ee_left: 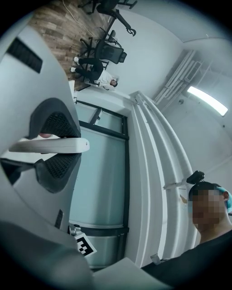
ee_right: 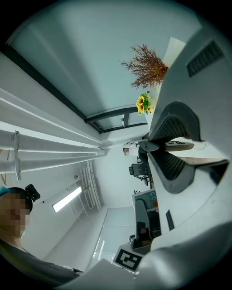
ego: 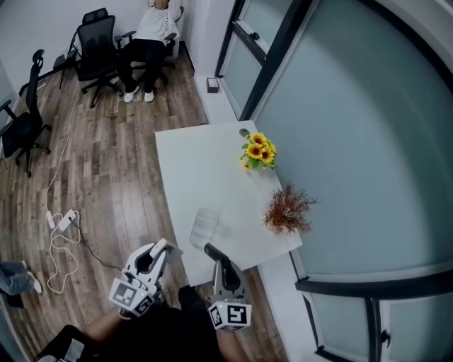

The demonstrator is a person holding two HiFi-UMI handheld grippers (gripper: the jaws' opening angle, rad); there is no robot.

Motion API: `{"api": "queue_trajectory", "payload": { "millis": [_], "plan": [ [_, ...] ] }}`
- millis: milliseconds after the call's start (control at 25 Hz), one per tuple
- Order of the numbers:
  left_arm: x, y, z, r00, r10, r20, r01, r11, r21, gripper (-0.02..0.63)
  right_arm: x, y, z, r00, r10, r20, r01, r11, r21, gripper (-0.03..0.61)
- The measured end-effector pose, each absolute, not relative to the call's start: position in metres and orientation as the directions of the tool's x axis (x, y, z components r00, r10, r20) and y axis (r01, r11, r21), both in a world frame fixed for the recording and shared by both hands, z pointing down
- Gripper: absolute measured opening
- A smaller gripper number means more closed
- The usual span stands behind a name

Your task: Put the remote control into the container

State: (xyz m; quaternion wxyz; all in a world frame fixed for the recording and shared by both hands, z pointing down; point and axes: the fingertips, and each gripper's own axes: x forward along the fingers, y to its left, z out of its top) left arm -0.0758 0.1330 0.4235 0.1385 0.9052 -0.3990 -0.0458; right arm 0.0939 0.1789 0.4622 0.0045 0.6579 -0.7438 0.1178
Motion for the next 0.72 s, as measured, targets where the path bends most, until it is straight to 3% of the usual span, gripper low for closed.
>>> {"api": "queue_trajectory", "payload": {
  "millis": [720],
  "plan": [
    [-0.01,0.094,0.41,0.603,-0.797,0.027,-0.775,-0.577,0.259,0.095,0.155,0.122,0.455,-0.227,-0.965,0.128,-0.959,0.199,-0.203,0.069]
  ]
}}
